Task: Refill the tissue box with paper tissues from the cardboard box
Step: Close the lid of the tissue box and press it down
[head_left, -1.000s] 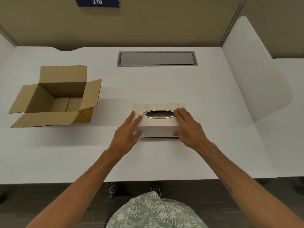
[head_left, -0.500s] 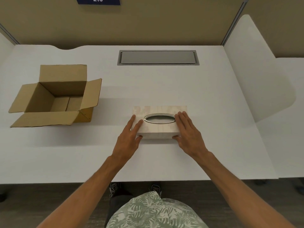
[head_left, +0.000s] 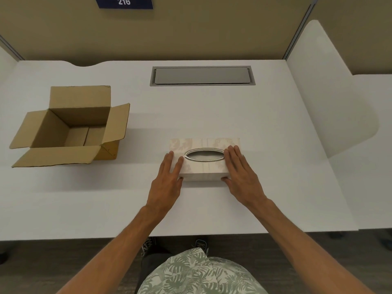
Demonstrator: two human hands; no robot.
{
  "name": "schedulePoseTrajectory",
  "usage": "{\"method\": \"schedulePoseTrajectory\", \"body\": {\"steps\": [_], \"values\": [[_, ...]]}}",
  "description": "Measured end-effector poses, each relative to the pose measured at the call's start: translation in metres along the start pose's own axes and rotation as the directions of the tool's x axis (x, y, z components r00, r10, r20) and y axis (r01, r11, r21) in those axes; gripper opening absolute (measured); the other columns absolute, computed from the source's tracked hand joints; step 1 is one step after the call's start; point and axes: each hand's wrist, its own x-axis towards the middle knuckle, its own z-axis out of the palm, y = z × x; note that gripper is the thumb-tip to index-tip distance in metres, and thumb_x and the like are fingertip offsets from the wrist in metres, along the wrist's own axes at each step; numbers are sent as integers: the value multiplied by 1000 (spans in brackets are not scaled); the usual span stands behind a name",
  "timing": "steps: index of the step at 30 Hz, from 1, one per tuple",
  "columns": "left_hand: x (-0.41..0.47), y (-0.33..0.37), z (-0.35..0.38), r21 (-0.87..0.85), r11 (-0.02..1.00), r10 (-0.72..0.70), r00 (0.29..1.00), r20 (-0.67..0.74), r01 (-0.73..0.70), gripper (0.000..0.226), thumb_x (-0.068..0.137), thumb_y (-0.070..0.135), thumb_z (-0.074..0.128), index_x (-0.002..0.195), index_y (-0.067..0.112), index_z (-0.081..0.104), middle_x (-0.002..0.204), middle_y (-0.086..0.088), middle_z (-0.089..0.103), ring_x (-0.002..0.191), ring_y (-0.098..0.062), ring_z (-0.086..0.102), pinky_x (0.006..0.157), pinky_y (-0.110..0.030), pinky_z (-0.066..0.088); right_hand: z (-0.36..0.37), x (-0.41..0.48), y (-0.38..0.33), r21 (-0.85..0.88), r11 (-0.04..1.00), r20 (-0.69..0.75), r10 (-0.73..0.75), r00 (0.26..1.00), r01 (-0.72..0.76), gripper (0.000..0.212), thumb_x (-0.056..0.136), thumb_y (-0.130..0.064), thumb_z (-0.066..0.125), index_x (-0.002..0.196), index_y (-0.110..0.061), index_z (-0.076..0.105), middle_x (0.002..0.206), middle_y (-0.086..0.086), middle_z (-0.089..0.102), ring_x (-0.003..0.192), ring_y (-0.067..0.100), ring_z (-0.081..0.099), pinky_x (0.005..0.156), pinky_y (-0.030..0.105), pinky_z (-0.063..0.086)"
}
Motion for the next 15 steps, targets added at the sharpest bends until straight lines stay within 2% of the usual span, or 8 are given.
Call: {"method": "schedulePoseTrajectory", "body": {"steps": [6,8,10,11,13,15], "values": [[-1,3,-3,95,994,68,996,-57,-62,76,80,13,82,146,4,45,156,-22,35,142,-42,36,77,-47,61,-2,-2,-5,-49,999,-38,-3,999,1,85,87,-19,74,153,1,24,161,23,20,150,39,14,117,55,28],[1,4,-4,173,977,137,988,-68,-123,76,80,16,82,145,3,45,155,-21,37,142,-40,36,90,-50,57,-2,-3,-10,-89,996,-59,-37,998,31,81,89,-22,71,154,-3,25,162,22,20,151,39,13,117,58,25],[3,4,-4,269,945,209,976,-61,-185,73,84,19,78,146,3,44,155,-21,37,144,-39,32,107,-54,45,-1,-6,-13,-137,989,-85,-76,994,63,74,93,-22,66,154,-6,28,161,22,22,151,38,15,116,60,25],[3,3,-3,305,930,231,971,-55,-204,71,85,20,77,147,4,44,155,-21,37,145,-39,31,111,-54,40,0,-8,-15,-152,986,-108,-85,991,69,69,94,-20,65,153,-7,31,161,21,25,150,38,17,115,60,26],[3,2,-3,340,915,246,968,-43,-217,69,83,19,78,144,4,48,153,-22,41,143,-40,35,111,-54,40,4,-13,-15,-167,984,-150,-83,985,57,60,95,-14,64,149,-6,39,158,21,32,148,39,23,113,60,30],[2,2,-3,334,918,243,969,-42,-216,68,77,14,84,137,1,56,146,-23,50,136,-41,45,102,-53,48,7,-17,-14,-176,984,-169,-65,984,35,58,91,-6,68,144,-4,47,153,22,40,144,40,31,110,60,36]]}}
